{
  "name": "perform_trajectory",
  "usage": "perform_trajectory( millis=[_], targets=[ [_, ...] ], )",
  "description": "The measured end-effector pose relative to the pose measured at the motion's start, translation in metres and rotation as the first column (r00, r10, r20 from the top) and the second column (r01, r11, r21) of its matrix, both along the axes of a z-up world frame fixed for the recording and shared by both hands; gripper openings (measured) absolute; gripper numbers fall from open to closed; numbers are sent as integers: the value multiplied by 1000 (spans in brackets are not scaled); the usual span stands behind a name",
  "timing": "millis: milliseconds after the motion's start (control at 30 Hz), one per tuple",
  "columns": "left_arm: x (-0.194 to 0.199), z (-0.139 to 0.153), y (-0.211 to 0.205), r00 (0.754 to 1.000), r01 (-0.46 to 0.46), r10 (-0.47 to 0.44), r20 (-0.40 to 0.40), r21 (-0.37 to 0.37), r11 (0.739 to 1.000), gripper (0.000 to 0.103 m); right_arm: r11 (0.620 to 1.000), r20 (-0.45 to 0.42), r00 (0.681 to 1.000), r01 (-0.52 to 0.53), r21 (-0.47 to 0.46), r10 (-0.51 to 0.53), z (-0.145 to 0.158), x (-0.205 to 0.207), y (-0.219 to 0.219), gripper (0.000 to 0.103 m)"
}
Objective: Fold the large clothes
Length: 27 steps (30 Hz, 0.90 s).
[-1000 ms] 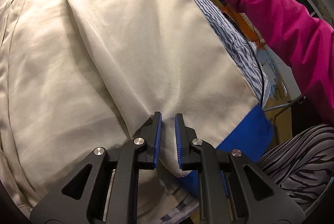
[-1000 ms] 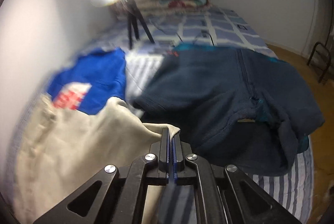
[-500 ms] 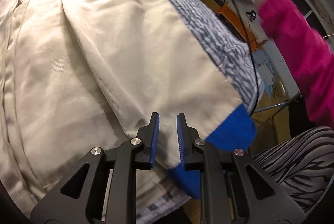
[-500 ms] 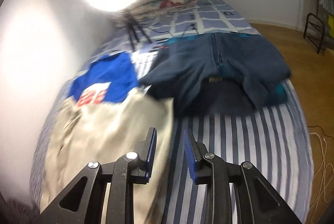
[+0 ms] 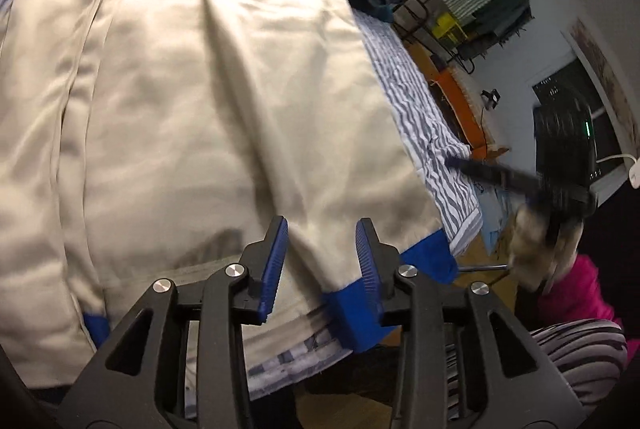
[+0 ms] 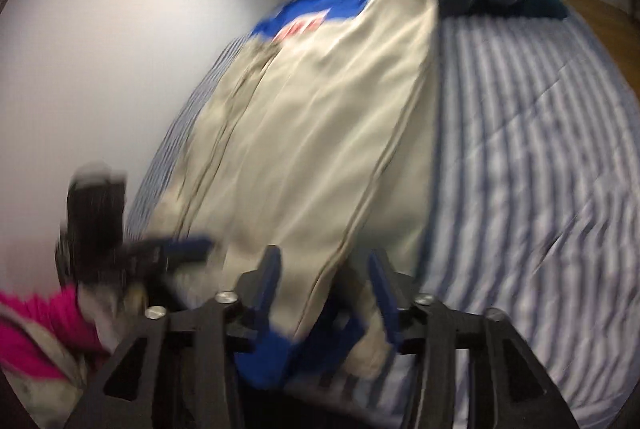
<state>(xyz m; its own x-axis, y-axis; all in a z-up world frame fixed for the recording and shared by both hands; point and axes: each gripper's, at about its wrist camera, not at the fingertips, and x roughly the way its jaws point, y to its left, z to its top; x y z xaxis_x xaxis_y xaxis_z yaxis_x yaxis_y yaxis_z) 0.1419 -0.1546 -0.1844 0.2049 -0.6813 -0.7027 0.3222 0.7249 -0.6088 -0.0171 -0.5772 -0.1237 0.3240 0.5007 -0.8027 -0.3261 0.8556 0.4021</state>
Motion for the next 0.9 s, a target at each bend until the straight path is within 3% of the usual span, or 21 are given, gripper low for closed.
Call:
perform_trajectory(
  millis=[167, 200, 233, 267, 300, 367, 433, 500, 600, 700, 733, 800, 867, 900],
  targets=[
    [-1, -17, -7, 998, 13, -13, -56, -4, 1000, 34, 997, -58, 998, -34, -67, 30, -33, -7, 15, 57],
    [0, -20, -9, 998, 16, -16, -64, -6, 1000, 34, 998, -73, 997, -31, -52, 27, -38, -5, 13, 53],
    [1, -23, -12, 997, 23, -24, -72, -16, 1000, 34, 999, -97, 995, -30, -17, 28, -42, -4, 12, 45],
    [3, -25, -16, 996, 33, -35, -79, -27, 999, 22, 999, -123, 992, -32, 25, 35, -44, -2, 10, 23],
    [5, -27, -20, 995, 42, -43, -86, -24, 999, 9, 996, -151, 988, -28, 81, 40, -47, 0, 7, 8],
    [5, -26, -23, 995, 44, -49, -92, -48, 998, 8, 974, -159, 987, 22, 224, 14, -42, -1, -4, 4],
    [3, -19, -23, 995, 27, -36, -92, -101, 995, 7, 913, -134, 991, 75, 402, -22, -30, -6, -24, 4],
    [2, -16, -25, 997, 29, -36, -70, -106, 994, 7, 885, -133, 989, 123, 448, -70, -29, -9, -43, 4],
    [0, -22, -34, 997, 44, -48, -65, -68, 997, 7, 871, -230, 963, 230, 433, -140, -57, -10, -64, 4],
    [-2, -30, -37, 997, 44, -46, -60, -24, 999, 7, 893, -294, 933, 301, 333, -205, -80, -14, -71, 7],
    [-1, -32, -37, 997, 44, -45, -58, -22, 999, 7, 890, -302, 932, 301, 342, -200, -83, -16, -74, 7],
    [-2, -30, -37, 998, 43, -44, -53, -15, 999, 7, 890, -283, 937, 298, 346, -203, -80, -20, -76, 12],
    [-4, -26, -35, 998, 44, -44, -39, 5, 999, 7, 928, -214, 955, 261, 265, -207, -66, -27, -71, 13],
    [-5, -22, -35, 999, 42, -41, -25, 23, 999, 7, 943, -182, 961, 248, 221, -210, -58, -29, -69, 23]
  ],
)
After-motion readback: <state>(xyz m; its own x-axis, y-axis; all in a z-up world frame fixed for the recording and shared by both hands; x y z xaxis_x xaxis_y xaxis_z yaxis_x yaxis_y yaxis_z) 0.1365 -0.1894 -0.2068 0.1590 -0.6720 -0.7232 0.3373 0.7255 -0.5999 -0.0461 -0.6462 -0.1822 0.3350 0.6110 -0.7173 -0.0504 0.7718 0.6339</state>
